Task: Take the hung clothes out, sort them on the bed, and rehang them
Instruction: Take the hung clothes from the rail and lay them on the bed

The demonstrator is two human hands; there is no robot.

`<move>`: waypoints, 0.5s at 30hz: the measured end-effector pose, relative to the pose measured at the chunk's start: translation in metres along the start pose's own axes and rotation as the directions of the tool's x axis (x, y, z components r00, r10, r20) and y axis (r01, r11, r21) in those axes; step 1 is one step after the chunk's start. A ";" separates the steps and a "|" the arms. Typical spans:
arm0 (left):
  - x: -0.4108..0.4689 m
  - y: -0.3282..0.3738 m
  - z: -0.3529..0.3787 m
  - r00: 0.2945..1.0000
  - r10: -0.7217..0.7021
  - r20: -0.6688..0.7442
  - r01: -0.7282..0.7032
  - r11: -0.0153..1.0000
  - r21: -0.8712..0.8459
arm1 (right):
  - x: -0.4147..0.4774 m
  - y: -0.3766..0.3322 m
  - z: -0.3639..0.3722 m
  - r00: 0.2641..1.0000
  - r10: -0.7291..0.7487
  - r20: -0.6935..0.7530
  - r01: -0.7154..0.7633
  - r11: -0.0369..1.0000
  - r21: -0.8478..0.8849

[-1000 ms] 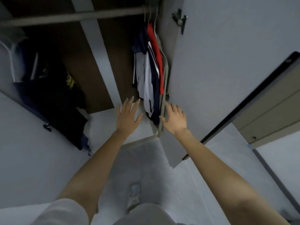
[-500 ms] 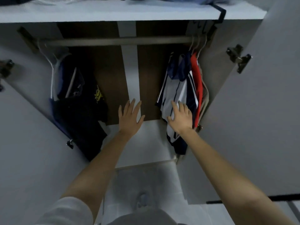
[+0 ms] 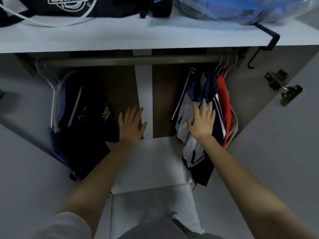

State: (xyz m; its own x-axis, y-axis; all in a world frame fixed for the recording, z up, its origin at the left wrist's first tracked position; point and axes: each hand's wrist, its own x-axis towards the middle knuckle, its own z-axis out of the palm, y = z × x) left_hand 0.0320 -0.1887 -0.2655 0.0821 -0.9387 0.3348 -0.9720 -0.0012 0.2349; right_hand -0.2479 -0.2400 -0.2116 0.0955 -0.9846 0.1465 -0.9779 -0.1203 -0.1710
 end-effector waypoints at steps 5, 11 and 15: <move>0.025 0.012 0.014 1.000 0.017 -0.016 -0.018 0.999 -0.044 | 0.029 0.024 -0.003 0.996 0.084 -0.032 -0.084 0.996 0.004; 0.045 0.026 0.023 1.000 0.011 -0.008 -0.011 0.997 -0.072 | 0.049 0.037 -0.008 0.968 0.063 -0.242 -0.027 0.988 0.150; 0.048 0.029 0.028 0.999 -0.011 0.037 0.014 0.997 -0.077 | 0.058 0.037 -0.010 0.975 0.134 -0.179 -0.056 0.920 0.388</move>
State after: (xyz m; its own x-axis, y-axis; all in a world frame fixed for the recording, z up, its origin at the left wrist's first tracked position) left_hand 0.0013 -0.2435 -0.2681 0.0845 -0.9506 0.2986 -0.9511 0.0124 0.3086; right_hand -0.2802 -0.3005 -0.1995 -0.0716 -0.9531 0.2939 -0.8329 -0.1049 -0.5433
